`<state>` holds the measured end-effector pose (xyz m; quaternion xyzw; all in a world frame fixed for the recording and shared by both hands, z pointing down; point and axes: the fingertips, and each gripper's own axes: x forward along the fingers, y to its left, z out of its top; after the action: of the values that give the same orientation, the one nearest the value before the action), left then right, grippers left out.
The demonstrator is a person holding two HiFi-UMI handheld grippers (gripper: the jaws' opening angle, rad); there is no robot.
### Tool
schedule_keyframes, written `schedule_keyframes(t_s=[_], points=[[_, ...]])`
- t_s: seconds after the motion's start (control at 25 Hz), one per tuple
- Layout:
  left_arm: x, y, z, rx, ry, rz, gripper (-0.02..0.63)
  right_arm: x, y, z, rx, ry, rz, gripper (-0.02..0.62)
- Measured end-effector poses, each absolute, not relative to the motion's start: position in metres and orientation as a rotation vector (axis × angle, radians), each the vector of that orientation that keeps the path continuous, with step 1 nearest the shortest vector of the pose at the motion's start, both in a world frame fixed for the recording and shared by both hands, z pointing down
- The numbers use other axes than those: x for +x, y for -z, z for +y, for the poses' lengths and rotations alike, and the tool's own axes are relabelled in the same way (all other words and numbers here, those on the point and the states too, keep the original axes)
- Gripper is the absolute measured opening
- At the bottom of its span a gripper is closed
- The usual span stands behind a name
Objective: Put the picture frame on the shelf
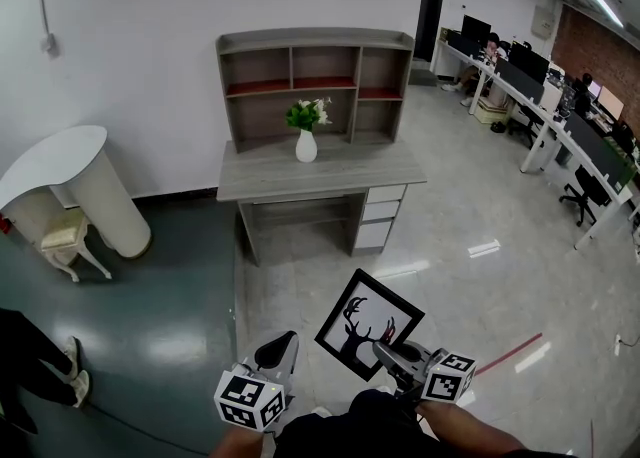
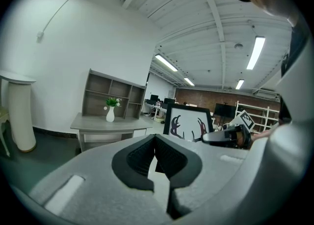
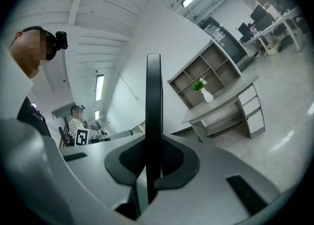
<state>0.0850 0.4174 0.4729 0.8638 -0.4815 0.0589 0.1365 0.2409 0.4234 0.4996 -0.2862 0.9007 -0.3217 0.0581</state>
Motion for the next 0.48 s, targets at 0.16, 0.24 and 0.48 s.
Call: schedule_keyframes(t_s=[0.16, 0.24, 0.48], points=[[0.083, -0.472, 0.407, 2.494, -0.148, -1.391, 0.009, 0.238, -0.496, 0.413, -0.876, 0.977, 2.71, 0.041], [0.083, -0.473, 0.401, 2.495, -0.145, -1.383, 0.009, 0.237, -0.495, 0.408, -0.875, 0.981, 2.71, 0.041], [0.083, -0.481, 0.38, 2.471, -0.14, -1.381, 0.009, 0.239, -0.498, 0.381, -0.875, 1.003, 2.695, 0.041]])
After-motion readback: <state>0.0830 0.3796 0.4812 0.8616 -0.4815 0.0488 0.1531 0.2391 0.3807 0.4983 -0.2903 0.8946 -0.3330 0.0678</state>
